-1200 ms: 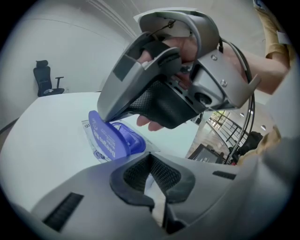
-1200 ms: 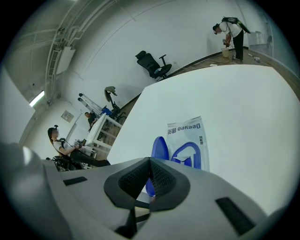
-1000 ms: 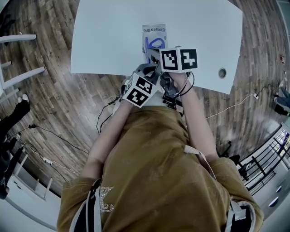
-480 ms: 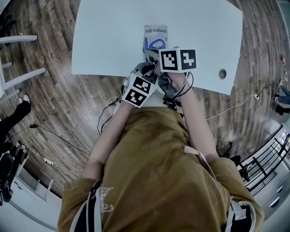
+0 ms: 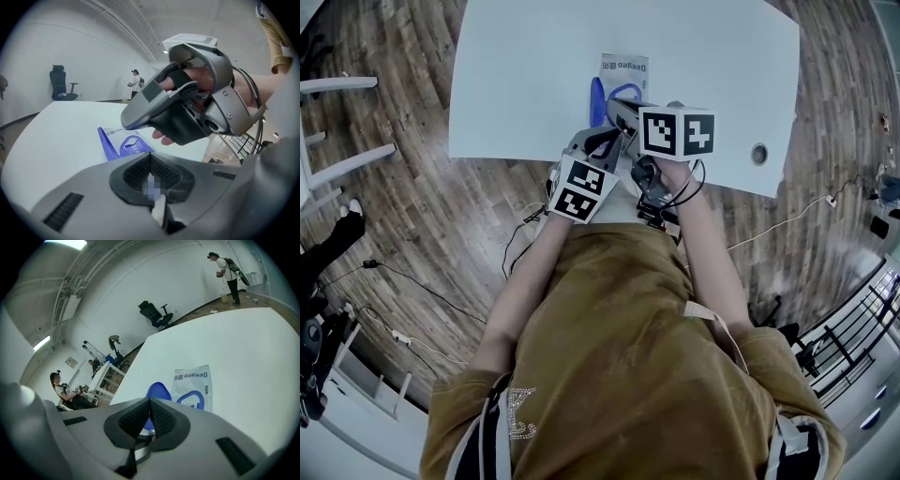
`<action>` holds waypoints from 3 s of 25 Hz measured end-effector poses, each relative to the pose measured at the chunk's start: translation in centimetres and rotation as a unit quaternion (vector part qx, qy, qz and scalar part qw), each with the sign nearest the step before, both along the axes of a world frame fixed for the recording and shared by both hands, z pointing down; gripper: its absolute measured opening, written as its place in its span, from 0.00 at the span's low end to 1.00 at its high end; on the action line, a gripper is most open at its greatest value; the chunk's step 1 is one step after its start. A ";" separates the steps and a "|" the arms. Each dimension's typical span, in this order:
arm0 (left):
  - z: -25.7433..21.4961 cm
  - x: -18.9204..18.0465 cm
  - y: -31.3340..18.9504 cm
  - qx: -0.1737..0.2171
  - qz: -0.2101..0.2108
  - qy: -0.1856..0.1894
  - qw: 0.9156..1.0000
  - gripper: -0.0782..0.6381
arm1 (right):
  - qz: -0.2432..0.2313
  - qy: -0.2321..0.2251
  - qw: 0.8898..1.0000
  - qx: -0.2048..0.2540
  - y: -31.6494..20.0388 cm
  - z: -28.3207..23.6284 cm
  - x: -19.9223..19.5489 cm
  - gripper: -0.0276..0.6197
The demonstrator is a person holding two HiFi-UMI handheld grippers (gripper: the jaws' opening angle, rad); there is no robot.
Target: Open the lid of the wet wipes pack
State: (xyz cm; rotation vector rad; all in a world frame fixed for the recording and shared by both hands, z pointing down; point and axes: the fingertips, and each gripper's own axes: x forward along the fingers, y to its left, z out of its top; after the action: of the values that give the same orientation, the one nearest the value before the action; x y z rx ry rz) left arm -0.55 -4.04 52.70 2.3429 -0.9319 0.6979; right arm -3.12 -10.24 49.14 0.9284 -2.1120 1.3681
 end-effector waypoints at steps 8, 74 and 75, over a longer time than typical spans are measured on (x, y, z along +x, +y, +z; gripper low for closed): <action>0.0 -2.7 -1.4 0.019 -0.053 -0.017 0.998 0.11 | 0.029 0.010 0.998 0.053 0.0 -0.5 2.2 0.06; -16.8 -8.1 -5.9 0.228 -0.164 0.026 0.959 0.11 | 0.219 0.102 0.879 0.410 1.9 -17.7 14.6 0.06; -17.5 -8.1 -6.0 0.237 -0.162 0.025 0.957 0.11 | 0.223 0.105 0.872 0.422 2.0 -18.6 15.0 0.06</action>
State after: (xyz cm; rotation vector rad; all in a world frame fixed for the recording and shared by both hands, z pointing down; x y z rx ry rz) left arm -8.66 -10.01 35.18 2.4928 -1.5559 0.3012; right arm 11.83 -8.26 30.50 1.8950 -2.4092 0.3856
